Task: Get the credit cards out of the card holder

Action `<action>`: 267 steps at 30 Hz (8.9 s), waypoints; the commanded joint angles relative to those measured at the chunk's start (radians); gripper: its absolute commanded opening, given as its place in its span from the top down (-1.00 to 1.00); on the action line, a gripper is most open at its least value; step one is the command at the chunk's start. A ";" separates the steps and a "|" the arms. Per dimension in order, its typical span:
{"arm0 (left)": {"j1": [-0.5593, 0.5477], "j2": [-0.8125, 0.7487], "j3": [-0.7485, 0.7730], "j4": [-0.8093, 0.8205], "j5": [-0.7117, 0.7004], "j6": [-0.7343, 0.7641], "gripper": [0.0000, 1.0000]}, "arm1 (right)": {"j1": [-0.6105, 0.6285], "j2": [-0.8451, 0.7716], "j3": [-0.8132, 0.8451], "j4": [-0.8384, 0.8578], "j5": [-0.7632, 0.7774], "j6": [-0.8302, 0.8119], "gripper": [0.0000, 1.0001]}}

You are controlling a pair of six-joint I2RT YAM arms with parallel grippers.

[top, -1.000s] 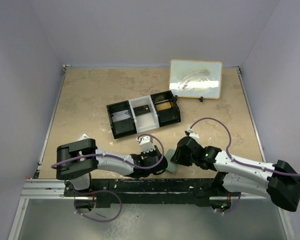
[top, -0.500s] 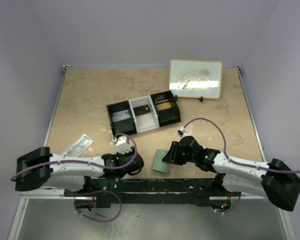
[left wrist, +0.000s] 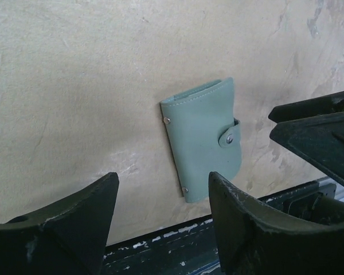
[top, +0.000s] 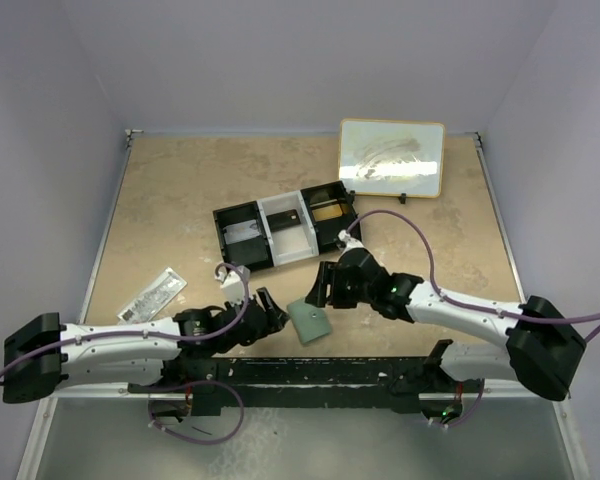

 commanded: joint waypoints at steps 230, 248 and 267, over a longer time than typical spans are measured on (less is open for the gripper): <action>-0.095 0.313 0.077 0.222 -0.200 -0.017 1.00 | 0.011 0.257 -0.082 0.155 -0.272 1.063 -0.06; -0.102 0.325 0.084 0.230 -0.195 -0.018 1.00 | 0.006 0.353 -0.023 0.194 -0.304 0.974 0.95; -0.189 0.355 0.078 0.194 -0.219 0.065 1.00 | -0.101 -0.042 -0.323 0.372 -0.149 1.141 1.00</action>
